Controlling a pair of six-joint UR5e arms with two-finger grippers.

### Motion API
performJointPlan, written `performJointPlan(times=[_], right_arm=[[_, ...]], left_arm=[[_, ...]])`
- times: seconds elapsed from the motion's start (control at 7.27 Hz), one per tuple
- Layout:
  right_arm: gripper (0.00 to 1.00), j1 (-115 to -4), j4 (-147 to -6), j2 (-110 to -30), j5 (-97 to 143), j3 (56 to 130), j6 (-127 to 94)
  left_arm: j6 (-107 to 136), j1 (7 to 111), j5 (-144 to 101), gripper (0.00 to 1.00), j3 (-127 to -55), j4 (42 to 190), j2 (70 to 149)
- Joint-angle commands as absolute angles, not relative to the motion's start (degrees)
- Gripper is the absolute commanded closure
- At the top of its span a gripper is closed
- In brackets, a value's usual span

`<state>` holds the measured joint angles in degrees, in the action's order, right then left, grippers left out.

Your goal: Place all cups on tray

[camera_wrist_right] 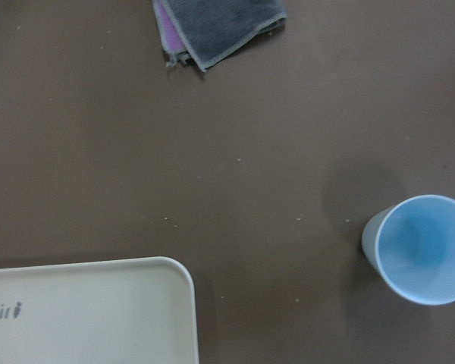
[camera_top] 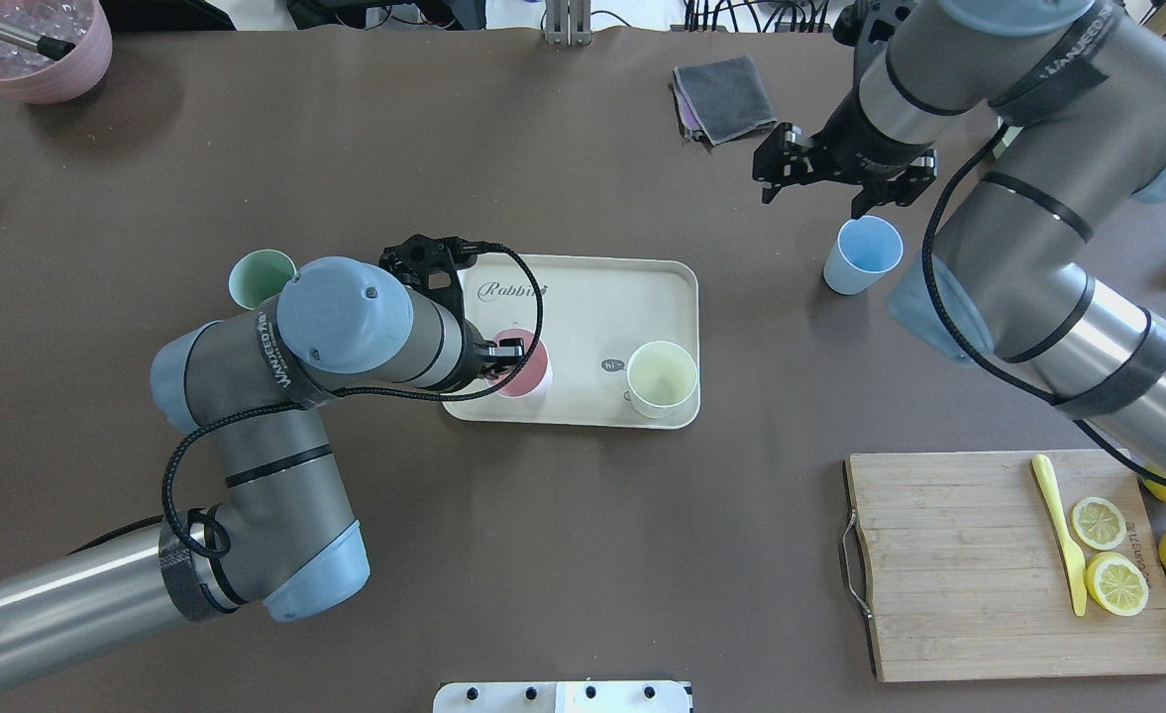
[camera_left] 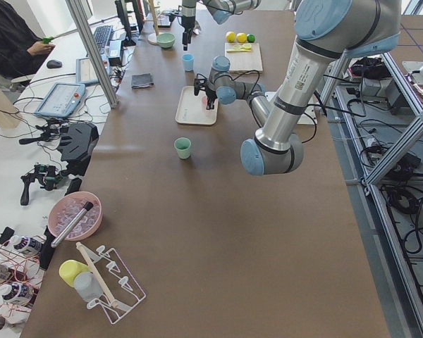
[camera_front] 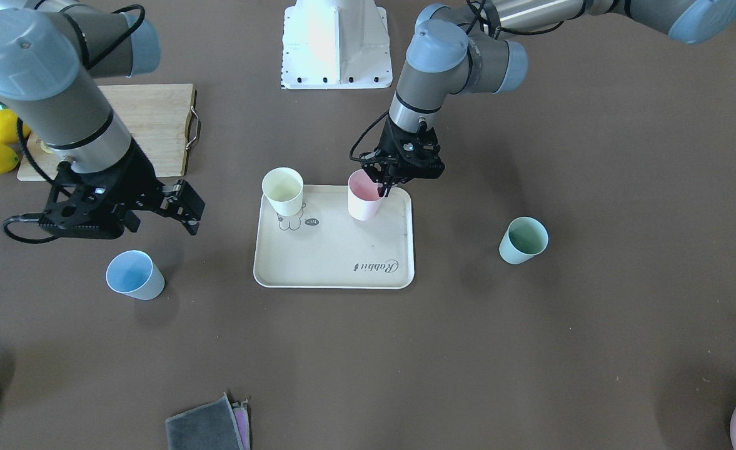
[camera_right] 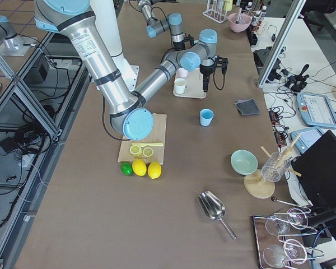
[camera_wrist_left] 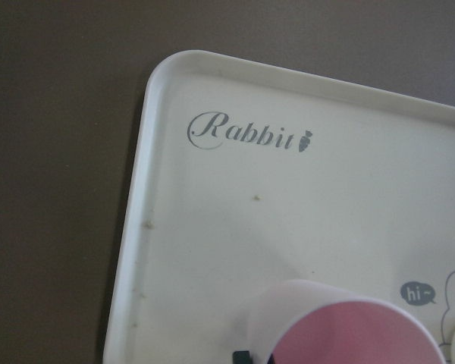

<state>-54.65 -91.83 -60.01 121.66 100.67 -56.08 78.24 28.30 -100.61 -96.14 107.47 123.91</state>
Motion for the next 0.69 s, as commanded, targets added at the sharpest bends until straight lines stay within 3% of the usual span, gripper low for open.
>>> performJointPlan(times=[0.0, 0.14, 0.28, 0.55], right_arm=[[0.00, -59.9, -91.4, -64.5, 123.7, 98.5, -44.4], [0.00, -60.6, -91.2, -65.2, 124.0, 97.2, -42.1], [0.00, -60.6, -91.1, -65.7, 123.8, 94.9, -41.4], [0.00, -59.5, -76.3, -69.3, 123.3, 88.5, -43.1]], left_arm=[[78.1, 28.6, -100.5, 0.88, -96.1, 107.3, 123.7], [78.0, 29.4, -100.5, 0.12, -96.2, 107.3, 123.6], [76.0, 30.4, -100.8, 0.02, -97.7, 107.2, 123.1], [69.4, 34.5, -102.9, 0.02, -105.1, 95.4, 123.2]])
